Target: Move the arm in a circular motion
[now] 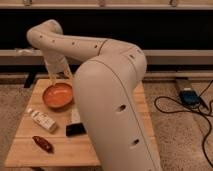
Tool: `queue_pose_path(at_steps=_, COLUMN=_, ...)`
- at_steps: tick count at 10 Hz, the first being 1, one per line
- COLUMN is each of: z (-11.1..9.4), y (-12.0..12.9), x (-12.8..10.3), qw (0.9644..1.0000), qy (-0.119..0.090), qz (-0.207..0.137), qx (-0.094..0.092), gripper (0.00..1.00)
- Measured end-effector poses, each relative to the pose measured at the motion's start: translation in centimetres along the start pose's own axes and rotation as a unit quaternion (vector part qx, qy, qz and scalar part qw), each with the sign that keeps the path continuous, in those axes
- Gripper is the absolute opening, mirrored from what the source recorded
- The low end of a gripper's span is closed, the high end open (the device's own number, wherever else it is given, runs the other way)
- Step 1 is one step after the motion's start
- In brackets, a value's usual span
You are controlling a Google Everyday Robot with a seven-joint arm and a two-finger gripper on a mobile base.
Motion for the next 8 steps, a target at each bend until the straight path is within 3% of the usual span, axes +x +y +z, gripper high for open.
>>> queue_pose_path(at_steps=2, z=-2.4, y=4.2, x=1.8, qw=0.9992, qy=-0.015, qz=-0.033, qx=0.018, gripper=0.65)
queue_pose_path(at_steps=4, z=-4.8, y=7.5, x=5.0, qw=0.9970, qy=-0.015, qz=-0.071, qx=0.026, gripper=0.65)
queue_pose_path(at_steps=6, z=-6.1, y=9.9, x=9.8, qw=0.9953, qy=0.001, qz=-0.097, qx=0.008, gripper=0.65)
queue_pose_path(at_steps=8, z=-6.2, y=9.7, x=14.4, qw=0.9952, qy=0.017, qz=-0.095, qx=-0.010, gripper=0.65)
